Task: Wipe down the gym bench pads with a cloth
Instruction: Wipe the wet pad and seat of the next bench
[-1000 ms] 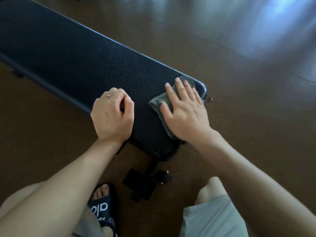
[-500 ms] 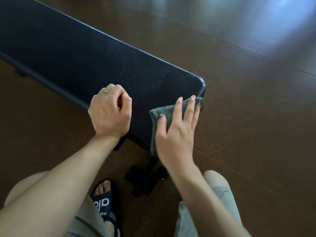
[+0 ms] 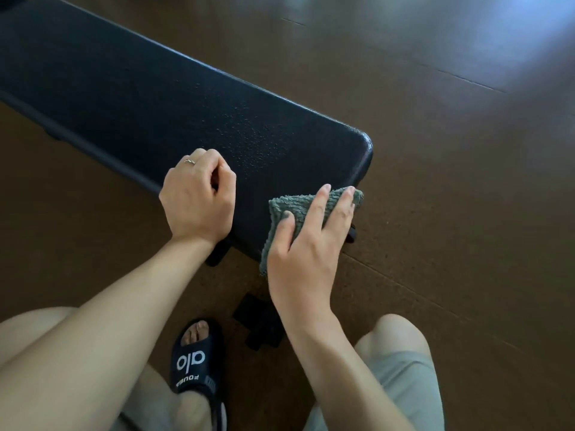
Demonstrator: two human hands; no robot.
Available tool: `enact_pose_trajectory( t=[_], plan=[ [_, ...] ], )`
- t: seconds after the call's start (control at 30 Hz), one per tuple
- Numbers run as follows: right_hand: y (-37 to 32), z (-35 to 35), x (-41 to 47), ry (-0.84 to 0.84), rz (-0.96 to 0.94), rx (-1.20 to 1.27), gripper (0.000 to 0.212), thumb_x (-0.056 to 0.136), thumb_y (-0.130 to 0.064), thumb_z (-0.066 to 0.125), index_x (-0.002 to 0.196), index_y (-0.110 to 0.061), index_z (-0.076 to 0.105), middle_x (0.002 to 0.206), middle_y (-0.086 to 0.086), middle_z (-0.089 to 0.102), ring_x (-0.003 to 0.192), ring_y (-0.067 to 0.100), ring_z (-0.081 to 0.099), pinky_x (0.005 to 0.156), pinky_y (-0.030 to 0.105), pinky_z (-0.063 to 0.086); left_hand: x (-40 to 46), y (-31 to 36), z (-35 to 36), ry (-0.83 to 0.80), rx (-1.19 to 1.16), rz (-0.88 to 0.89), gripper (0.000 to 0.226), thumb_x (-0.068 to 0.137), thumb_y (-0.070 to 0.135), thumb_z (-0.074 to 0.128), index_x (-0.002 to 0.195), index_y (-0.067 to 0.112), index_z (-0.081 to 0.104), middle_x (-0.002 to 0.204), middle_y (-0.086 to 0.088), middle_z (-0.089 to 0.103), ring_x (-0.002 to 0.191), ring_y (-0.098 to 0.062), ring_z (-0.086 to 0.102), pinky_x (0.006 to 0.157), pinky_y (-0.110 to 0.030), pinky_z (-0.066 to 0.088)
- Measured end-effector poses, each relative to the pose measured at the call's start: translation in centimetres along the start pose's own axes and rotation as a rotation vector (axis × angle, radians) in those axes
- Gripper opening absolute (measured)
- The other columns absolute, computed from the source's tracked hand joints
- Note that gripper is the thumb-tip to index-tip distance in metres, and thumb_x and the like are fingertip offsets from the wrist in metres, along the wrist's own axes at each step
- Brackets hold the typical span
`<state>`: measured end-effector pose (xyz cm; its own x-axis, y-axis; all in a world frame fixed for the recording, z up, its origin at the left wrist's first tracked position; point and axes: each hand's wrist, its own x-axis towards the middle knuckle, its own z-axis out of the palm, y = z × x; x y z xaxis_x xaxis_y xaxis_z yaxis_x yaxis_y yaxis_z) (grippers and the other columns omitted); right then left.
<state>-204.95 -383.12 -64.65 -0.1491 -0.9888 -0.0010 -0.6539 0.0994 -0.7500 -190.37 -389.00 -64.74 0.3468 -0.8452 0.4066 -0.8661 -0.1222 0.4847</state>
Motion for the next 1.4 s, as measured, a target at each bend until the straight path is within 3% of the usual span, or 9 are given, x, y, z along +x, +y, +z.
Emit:
enact_pose_trajectory(
  t=[0.13,0.3,0.53,0.63,0.73,0.83,0.93,1.17,1.4],
  plan=[
    [0.6,-0.9,7.1,0.003,0.036,-0.058,0.068,0.107,-0.036,0.037,0.163,-0.013,0.008,0.169,0.012,-0.011,0.156,0.03,-0.009,0.127,0.04,0.001,-0.1,0.0,0.1,-0.006,-0.007,0.011,0.03,0.095,0.032,0.036,0.078,0.016,0.055,0.08,0.002,0.058,0.076,-0.02,0.051,0.063,-0.034,0.033],
    [-0.7,-1.1,16.3,-0.023,0.106,-0.401,0.065,0.107,-0.039,0.022,0.162,-0.005,0.011,0.169,0.02,0.007,0.156,0.035,0.004,0.127,0.046,0.003,0.0,-0.3,0.1,-0.022,-0.04,0.037,0.029,0.096,0.029,0.038,0.077,0.015,0.056,0.077,0.001,0.057,0.071,-0.022,0.052,0.062,-0.044,0.046],
    [-4.7,2.1,3.8,-0.173,-0.192,-0.576,0.065,0.107,-0.047,0.009,0.163,-0.017,-0.002,0.17,0.008,-0.013,0.156,0.023,-0.016,0.127,0.042,-0.009,0.8,-1.3,-0.1,-0.082,-0.155,0.174,0.026,0.099,0.025,0.035,0.077,0.02,0.048,0.075,0.005,0.052,0.067,-0.017,0.048,0.064,-0.039,0.041],
    [-4.6,2.3,1.8,-0.181,-0.245,-0.623,0.065,0.104,-0.053,0.009,0.163,-0.025,0.001,0.17,-0.001,-0.008,0.156,0.016,-0.012,0.127,0.037,-0.008,2.6,-4.6,-2.0,-0.109,-0.29,0.337,0.025,0.102,0.019,0.037,0.079,0.019,0.047,0.075,0.004,0.049,0.068,-0.016,0.045,0.065,-0.036,0.036],
    [-4.4,2.3,5.5,-0.12,-0.148,-0.67,0.065,0.103,-0.056,0.015,0.163,-0.032,0.006,0.171,-0.005,-0.003,0.157,0.014,-0.006,0.127,0.037,-0.006,7.6,-10.1,-4.1,-0.071,-0.114,0.542,0.027,0.102,0.018,0.038,0.08,0.015,0.052,0.075,0.003,0.046,0.067,-0.016,0.041,0.07,-0.031,0.025],
    [-5.7,3.6,11.3,-0.047,0.12,-0.664,0.066,0.104,-0.052,0.017,0.164,-0.026,0.007,0.171,0.003,-0.004,0.157,0.021,-0.005,0.127,0.043,-0.005,12.8,-13.5,-4.2,-0.118,-0.04,0.528,0.028,0.102,0.022,0.035,0.079,0.015,0.049,0.076,0.004,0.044,0.069,-0.015,0.039,0.072,-0.026,0.019],
    [-9.1,7.2,12.4,0.026,0.235,-0.622,0.069,0.104,-0.049,0.017,0.163,-0.016,0.007,0.171,0.011,-0.004,0.157,0.028,-0.005,0.126,0.047,-0.005,14.1,-14.6,-3.1,-0.209,-0.131,0.458,0.026,0.102,0.026,0.032,0.079,0.021,0.044,0.075,0.004,0.048,0.068,-0.017,0.044,0.071,-0.03,0.029],
    [-13.1,11.5,3.0,-0.116,-0.177,-0.637,0.062,0.105,-0.05,0.018,0.163,-0.028,0.014,0.171,-0.003,0.006,0.157,0.014,0.0,0.128,0.038,0.001,14.1,-15.2,-2.9,-0.254,-0.211,0.469,0.029,0.102,0.023,0.031,0.078,0.019,0.046,0.072,0.002,0.049,0.066,-0.018,0.045,0.068,-0.034,0.037],
    [-8.9,7.1,8.7,0.101,0.438,-0.637,0.065,0.105,-0.05,0.015,0.164,-0.025,0.003,0.171,0.003,-0.007,0.157,0.021,-0.007,0.127,0.042,-0.004,14.0,-15.4,-2.6,-0.292,-0.179,0.467,0.031,0.101,0.024,0.031,0.076,0.016,0.048,0.071,0.0,0.051,0.066,-0.021,0.048,0.073,-0.042,0.047]
  ],
)
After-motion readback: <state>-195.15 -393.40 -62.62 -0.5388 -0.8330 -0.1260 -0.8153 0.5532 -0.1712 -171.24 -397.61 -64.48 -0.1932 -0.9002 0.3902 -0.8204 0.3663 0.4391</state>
